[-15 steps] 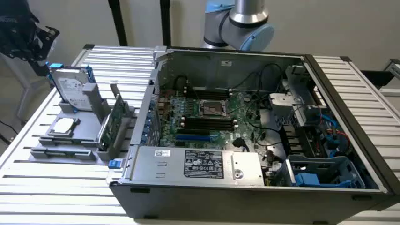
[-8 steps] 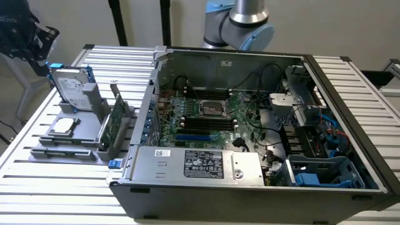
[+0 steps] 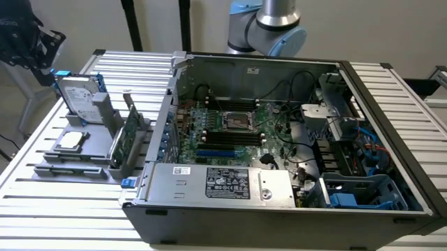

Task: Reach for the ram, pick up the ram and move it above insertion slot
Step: 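Reach for the ram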

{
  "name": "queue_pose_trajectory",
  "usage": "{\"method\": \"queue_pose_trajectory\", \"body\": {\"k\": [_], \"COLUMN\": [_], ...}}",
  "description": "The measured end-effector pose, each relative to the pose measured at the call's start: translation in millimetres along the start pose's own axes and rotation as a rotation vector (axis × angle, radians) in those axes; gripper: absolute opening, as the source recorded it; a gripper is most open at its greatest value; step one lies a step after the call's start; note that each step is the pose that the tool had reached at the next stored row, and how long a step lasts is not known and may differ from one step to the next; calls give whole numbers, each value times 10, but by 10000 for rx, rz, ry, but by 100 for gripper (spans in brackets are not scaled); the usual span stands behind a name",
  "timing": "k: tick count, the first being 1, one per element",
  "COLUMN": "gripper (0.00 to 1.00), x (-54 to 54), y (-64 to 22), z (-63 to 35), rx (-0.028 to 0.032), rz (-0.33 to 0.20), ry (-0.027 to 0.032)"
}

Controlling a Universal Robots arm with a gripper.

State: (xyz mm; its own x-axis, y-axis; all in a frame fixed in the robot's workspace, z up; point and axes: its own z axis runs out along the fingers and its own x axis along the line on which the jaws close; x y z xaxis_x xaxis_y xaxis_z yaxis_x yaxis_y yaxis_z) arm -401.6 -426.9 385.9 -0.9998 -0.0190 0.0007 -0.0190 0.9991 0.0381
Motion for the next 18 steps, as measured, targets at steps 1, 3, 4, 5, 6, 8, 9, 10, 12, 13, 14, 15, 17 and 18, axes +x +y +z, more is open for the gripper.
{"method": "queue_pose_trajectory", "body": {"k": [1, 3, 4, 5, 6, 8, 9, 10, 12, 13, 14, 15, 17, 18], "gripper": [11, 11, 11, 11, 11, 11, 11, 11, 11, 11, 11, 11, 11, 11], "x": [0, 0, -1, -1, -2, -5, -5, -6, -5, -5, -5, -5, -5, -5], "y": [-41, -135, -180, -225, -271, -362, -393, -415, -457, -463, -469, -472, -473, -474], "z": [4, 12, 16, 23, 32, 58, 76, 93, 130, 146, 164, 173, 175, 176], "rx": [-2, -3, -2, -2, -2, -2, -3, -3, -3, -4, -4, -3, 7, 6], "rz": [0, -2, -1, 0, 0, -2, -1, -1, -1, -1, 0, 0, 1, 0], "ry": [-2, 1, 2, 2, 1, 3, 1, 2, 0, -1, -1, 0, 3, 2]}}
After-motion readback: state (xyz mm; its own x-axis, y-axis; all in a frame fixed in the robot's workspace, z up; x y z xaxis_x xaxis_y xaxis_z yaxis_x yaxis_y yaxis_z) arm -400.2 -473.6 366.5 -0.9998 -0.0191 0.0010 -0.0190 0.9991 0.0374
